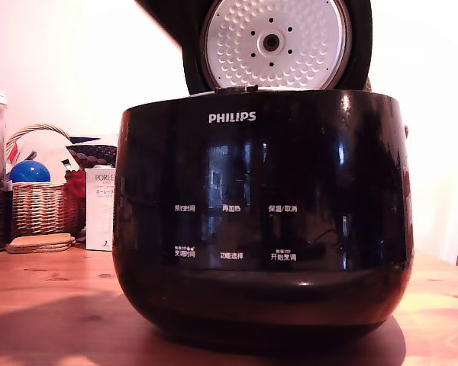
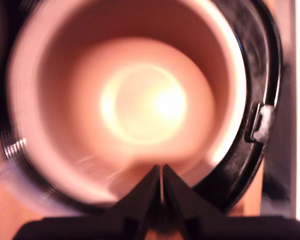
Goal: Place the pot you are holding inside the rice cooker
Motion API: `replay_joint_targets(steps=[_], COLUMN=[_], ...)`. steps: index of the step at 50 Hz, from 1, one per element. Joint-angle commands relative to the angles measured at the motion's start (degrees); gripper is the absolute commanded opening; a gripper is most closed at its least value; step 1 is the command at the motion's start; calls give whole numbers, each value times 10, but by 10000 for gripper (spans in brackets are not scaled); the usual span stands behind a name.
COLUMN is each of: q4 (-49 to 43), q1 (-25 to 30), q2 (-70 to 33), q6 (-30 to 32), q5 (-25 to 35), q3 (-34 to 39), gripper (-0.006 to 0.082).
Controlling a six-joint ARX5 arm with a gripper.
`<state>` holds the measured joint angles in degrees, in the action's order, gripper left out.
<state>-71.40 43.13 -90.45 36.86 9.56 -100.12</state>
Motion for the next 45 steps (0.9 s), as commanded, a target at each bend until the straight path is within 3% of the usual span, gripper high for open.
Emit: replay_joint_targets(steps=[1,10,22,34,45], q4=[21,96,205,291,312], q1=[-18,-66,-132,-196,-216], q2=[15,50,77,80,80], q6=[-35,-90,-160,-176,-176], q5=[2,-17,-87,-105,-107], q3=[0,0,0,0,0], gripper=[-24,-24,-24,-24,-24])
